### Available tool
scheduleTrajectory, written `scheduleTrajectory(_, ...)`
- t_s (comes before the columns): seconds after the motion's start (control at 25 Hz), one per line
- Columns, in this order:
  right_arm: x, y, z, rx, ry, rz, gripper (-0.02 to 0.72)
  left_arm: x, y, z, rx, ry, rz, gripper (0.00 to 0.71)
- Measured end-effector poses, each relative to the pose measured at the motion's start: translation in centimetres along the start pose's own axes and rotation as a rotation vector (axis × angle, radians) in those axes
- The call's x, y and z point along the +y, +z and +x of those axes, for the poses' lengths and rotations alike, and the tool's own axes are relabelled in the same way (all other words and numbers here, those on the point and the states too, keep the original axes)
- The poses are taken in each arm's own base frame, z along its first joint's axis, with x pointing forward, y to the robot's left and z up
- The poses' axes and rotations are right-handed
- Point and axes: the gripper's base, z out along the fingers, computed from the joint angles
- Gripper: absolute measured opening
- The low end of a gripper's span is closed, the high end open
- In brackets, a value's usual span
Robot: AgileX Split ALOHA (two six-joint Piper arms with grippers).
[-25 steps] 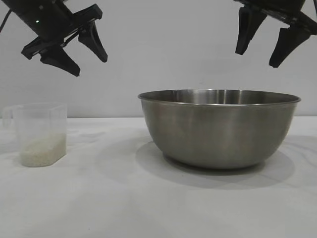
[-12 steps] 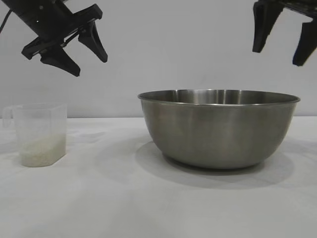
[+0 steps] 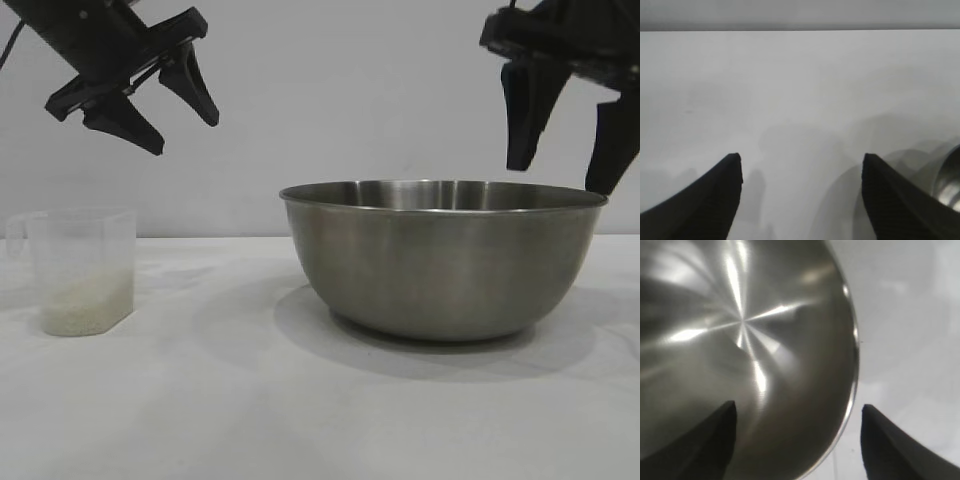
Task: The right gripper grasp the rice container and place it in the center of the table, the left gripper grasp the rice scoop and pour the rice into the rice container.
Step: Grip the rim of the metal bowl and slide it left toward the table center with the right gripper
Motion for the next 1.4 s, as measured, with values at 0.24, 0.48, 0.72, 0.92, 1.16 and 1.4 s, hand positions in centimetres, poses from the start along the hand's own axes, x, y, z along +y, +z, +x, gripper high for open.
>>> scheduleTrajectory(0.24,-0.4,1.8,-0.7,-0.002,0.011,-0.018,0.122,0.0,0.0,0.0,0.000,0.000,0.000,0.482)
scheduleTrajectory(0.48,1.1,1.0,-1.3,-0.006,-0.021,-0.045,0.000,0.0,0.0,0.0,0.000,0.000,0.000,0.482)
scheduleTrajectory(0.72,4.3,1.4,-1.2,0.022,-0.094,-0.067,0.000,0.0,0.0,0.0,0.000,0.000,0.000,0.482)
scheduleTrajectory(0.92,4.9,1.9,-1.4,0.017,-0.107,-0.063,0.000,0.0,0.0,0.0,0.000,0.000,0.000,0.482)
scheduleTrajectory(1.16,4.8,1.2,-1.9,0.004,-0.138,-0.022,0.277,0.0,0.0,0.0,0.004,0.000,0.005,0.482)
scheduleTrajectory(1.4,5.4,-1.8,-3.4,-0.074,-0.187,0.018,0.419,0.0,0.0,0.0,0.004,0.000,0.005,0.482)
